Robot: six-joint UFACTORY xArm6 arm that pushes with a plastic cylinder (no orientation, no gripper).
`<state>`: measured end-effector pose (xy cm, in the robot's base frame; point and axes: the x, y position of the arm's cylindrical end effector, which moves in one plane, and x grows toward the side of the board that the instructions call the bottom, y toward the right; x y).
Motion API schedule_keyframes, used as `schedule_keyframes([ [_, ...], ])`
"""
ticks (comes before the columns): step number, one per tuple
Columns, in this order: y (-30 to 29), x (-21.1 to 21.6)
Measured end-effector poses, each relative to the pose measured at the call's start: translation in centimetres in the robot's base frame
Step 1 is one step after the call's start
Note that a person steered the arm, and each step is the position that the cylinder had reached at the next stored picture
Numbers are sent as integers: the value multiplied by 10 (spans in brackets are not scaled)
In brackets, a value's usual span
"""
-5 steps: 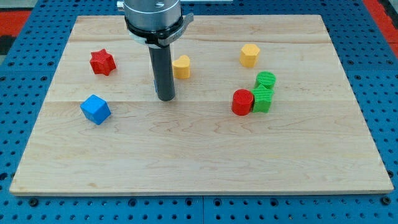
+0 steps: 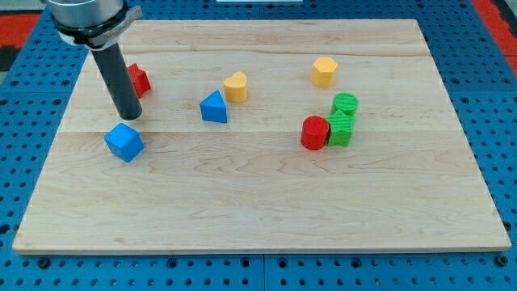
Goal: Push the red star towards the top center
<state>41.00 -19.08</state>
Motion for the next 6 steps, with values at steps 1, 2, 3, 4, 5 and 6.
schedule_keyframes([
  [1, -13, -29],
  [2, -43, -55],
  [3, -43, -55],
  [4, -40, -72],
  [5, -33, -80],
  [6, -3, -114],
])
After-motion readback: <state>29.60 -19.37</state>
